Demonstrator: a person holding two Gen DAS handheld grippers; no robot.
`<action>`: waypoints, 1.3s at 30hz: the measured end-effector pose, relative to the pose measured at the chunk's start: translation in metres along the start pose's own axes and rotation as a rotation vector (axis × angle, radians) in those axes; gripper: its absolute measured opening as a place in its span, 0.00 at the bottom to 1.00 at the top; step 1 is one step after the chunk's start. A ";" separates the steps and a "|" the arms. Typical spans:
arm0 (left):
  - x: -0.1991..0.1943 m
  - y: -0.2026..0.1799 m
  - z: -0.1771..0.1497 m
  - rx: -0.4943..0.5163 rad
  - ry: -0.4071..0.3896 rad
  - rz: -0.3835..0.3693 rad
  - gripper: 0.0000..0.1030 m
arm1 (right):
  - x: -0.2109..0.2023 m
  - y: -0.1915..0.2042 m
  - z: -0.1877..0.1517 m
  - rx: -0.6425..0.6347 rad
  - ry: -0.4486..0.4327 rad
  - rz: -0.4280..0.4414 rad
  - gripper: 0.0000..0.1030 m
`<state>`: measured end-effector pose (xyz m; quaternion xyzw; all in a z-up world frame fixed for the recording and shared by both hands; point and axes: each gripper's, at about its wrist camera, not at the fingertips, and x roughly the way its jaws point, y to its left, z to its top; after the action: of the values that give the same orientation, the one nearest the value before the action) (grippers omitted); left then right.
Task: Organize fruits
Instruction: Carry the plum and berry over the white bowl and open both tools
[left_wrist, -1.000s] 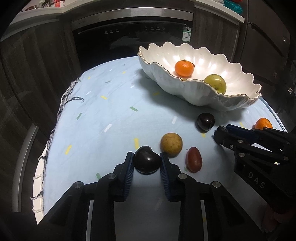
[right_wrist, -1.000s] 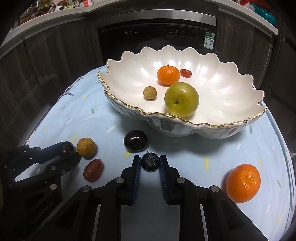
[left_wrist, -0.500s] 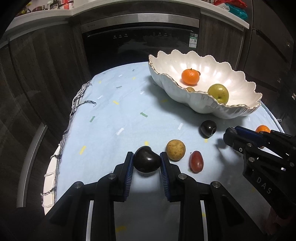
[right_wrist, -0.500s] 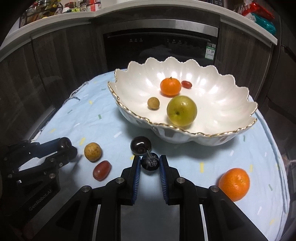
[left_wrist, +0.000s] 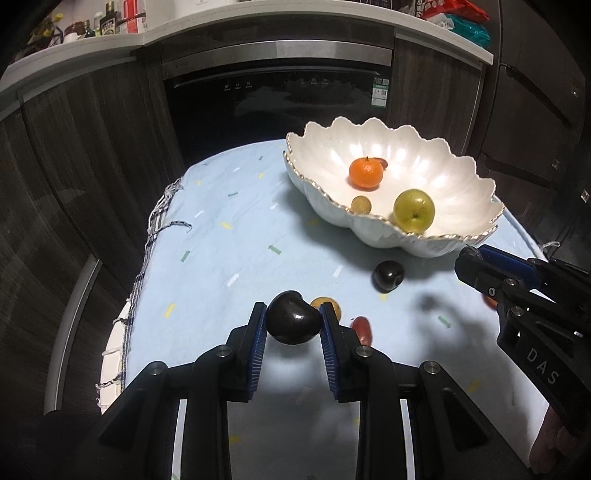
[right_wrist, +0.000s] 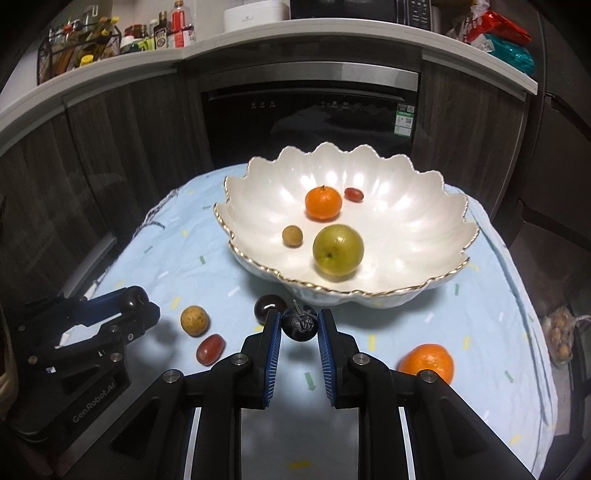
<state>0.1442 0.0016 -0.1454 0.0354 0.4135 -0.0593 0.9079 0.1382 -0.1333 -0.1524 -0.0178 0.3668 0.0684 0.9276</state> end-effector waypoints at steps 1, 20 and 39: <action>-0.001 -0.001 0.002 -0.004 -0.001 -0.002 0.28 | -0.002 -0.001 0.001 0.003 -0.004 0.000 0.22; -0.021 -0.034 0.032 0.040 -0.052 -0.034 0.28 | -0.032 -0.029 0.020 0.055 -0.061 -0.031 0.22; -0.020 -0.063 0.087 0.070 -0.103 -0.074 0.28 | -0.045 -0.073 0.059 0.101 -0.118 -0.096 0.22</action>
<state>0.1878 -0.0694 -0.0744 0.0488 0.3648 -0.1092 0.9234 0.1564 -0.2054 -0.0799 0.0153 0.3131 0.0064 0.9496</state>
